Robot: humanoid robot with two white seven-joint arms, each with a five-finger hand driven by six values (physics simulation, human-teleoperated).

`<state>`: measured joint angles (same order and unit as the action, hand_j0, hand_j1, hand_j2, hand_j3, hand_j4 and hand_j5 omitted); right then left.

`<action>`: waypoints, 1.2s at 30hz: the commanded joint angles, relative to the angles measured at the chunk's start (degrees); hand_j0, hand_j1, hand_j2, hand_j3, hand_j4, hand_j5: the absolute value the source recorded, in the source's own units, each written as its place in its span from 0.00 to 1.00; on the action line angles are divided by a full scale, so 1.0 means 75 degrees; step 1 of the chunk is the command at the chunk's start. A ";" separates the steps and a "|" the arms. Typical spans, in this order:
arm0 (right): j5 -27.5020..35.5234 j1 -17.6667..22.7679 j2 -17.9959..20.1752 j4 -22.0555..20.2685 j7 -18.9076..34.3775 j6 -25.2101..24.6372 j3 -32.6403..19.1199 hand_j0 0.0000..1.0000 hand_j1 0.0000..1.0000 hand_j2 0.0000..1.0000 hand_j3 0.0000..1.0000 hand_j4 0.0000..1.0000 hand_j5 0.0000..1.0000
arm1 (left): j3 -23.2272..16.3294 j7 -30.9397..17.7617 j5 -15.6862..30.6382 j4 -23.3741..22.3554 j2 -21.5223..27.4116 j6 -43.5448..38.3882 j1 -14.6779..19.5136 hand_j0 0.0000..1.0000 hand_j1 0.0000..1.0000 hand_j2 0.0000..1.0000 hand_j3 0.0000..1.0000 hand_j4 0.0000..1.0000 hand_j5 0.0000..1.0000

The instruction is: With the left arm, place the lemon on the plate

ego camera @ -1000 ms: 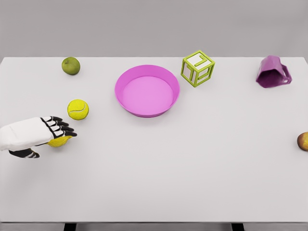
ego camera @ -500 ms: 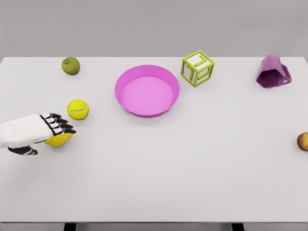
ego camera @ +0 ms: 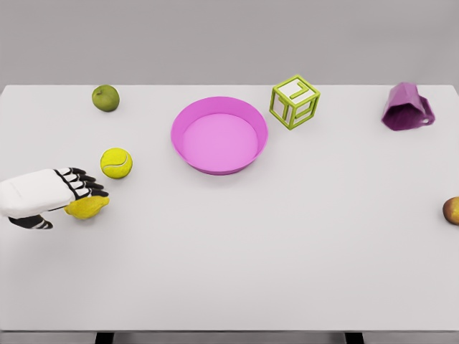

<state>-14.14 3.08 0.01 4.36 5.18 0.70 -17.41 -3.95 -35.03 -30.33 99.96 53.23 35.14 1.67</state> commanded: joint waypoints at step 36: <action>-0.0002 0.0000 -0.0001 0.0005 0.0001 0.0000 0.0001 1.00 1.00 1.00 1.00 1.00 1.00 | -0.0071 0.0003 0.0001 -0.0285 -0.0370 -0.0018 0.0141 0.89 0.89 0.89 0.89 0.89 0.89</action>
<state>-14.14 3.16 0.01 4.36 5.18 0.70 -17.41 -4.38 -35.02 -30.60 98.15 50.64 35.14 2.72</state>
